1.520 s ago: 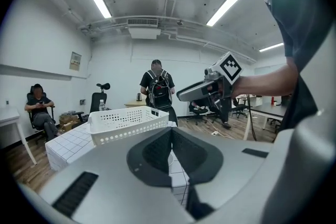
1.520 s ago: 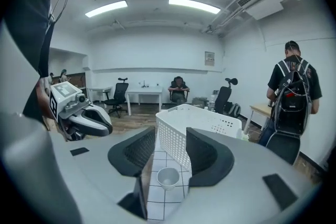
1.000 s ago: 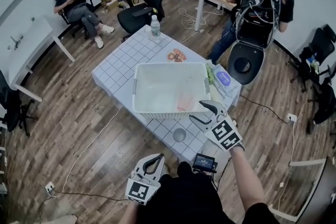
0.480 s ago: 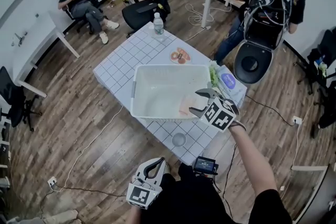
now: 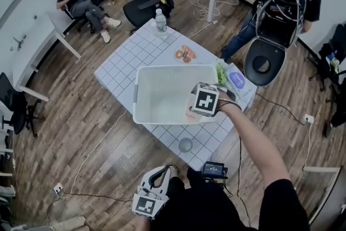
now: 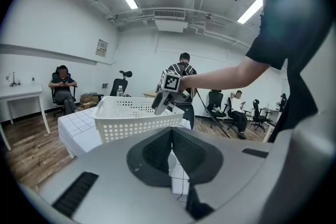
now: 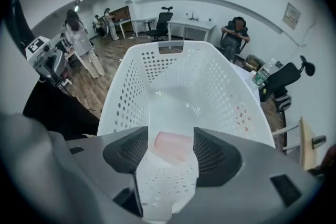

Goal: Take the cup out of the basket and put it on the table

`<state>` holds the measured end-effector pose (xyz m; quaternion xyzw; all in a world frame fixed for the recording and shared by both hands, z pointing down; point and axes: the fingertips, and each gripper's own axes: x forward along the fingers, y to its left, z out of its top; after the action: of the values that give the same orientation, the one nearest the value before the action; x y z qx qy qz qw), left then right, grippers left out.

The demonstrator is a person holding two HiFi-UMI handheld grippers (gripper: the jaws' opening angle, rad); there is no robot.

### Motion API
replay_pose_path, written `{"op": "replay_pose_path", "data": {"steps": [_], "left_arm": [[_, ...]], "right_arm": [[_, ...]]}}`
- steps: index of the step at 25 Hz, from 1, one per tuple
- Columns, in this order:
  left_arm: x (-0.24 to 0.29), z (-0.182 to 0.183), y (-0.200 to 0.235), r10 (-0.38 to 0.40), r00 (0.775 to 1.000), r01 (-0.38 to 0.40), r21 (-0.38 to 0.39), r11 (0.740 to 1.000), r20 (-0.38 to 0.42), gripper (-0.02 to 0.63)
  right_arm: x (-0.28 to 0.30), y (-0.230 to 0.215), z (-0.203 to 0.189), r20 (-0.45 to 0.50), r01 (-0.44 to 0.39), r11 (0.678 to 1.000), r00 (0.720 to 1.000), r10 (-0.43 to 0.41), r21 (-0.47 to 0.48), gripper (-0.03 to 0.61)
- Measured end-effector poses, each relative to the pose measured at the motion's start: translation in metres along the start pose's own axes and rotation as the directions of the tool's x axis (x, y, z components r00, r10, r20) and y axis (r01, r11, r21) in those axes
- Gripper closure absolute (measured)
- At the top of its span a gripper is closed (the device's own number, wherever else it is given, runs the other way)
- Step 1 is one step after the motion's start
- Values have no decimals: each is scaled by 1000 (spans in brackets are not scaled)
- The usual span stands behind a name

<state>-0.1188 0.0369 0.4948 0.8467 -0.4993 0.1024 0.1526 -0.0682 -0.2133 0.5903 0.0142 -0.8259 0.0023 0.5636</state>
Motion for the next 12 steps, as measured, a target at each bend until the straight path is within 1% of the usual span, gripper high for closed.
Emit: {"op": "replay_pose_path", "data": {"steps": [2, 5, 8, 12], "left_arm": [[-1, -3, 1, 11, 1000, -11, -8, 1000, -11, 606], [-3, -3, 4, 27, 1000, -28, -20, 999, -15, 606], [-5, -6, 7, 43, 999, -43, -27, 999, -21, 606], [-6, -9, 9, 58, 997, -60, -37, 998, -41, 606]], "right_arm": [[9, -1, 8, -13, -43, 999, 999, 43, 13, 325], [24, -11, 10, -59, -73, 997, 995, 74, 30, 325], [38, -19, 6, -110, -96, 993, 989, 103, 70, 325], [48, -20, -3, -213, -133, 983, 964, 157, 123, 325]]}}
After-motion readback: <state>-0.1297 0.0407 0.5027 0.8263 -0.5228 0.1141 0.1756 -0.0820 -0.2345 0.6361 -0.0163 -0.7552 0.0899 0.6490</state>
